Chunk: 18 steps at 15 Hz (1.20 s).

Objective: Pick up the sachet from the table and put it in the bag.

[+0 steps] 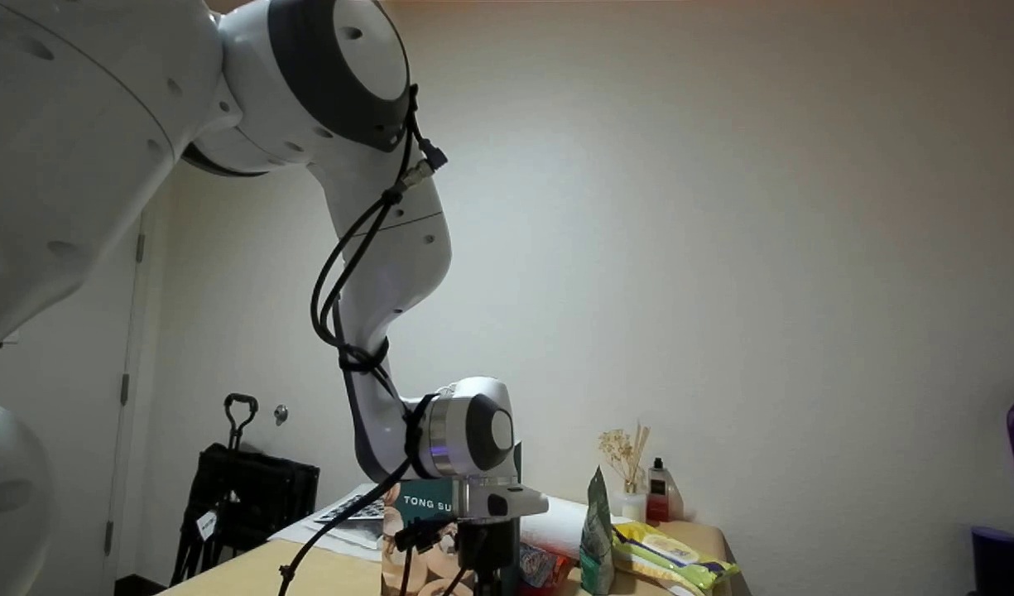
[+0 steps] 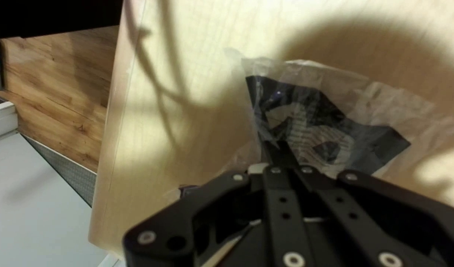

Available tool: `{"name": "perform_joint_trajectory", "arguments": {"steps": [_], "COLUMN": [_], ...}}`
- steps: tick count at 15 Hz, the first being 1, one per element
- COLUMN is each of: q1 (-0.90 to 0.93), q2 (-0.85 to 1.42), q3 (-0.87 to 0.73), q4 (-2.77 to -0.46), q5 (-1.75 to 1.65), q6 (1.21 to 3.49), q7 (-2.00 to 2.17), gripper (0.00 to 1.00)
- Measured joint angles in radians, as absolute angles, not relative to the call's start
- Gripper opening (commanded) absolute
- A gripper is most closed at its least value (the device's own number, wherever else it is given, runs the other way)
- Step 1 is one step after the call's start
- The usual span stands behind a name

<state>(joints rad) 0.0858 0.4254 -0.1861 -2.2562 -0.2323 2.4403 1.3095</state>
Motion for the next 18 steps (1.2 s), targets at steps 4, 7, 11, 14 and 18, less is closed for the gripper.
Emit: {"name": "perform_joint_trajectory", "arguments": {"steps": [4,7,11,14,18], "q1": [0.17,0.213,0.212,0.208,0.15], "q2": [0.283,0.122,-0.03,-0.035,-0.045], "q3": [-0.218,-0.198,-0.149,-0.149,-0.067], "q4": [-2.302,-2.358,-2.417,-2.427,-2.41], "q5": [-0.374,-0.506,-0.564,-0.565,-0.603], "q6": [2.434,2.388,2.332,2.332,2.332], "q7": [1.424,1.568,1.644,1.644,1.654], "gripper": [0.0,0.01,0.01,0.0,0.0]}}
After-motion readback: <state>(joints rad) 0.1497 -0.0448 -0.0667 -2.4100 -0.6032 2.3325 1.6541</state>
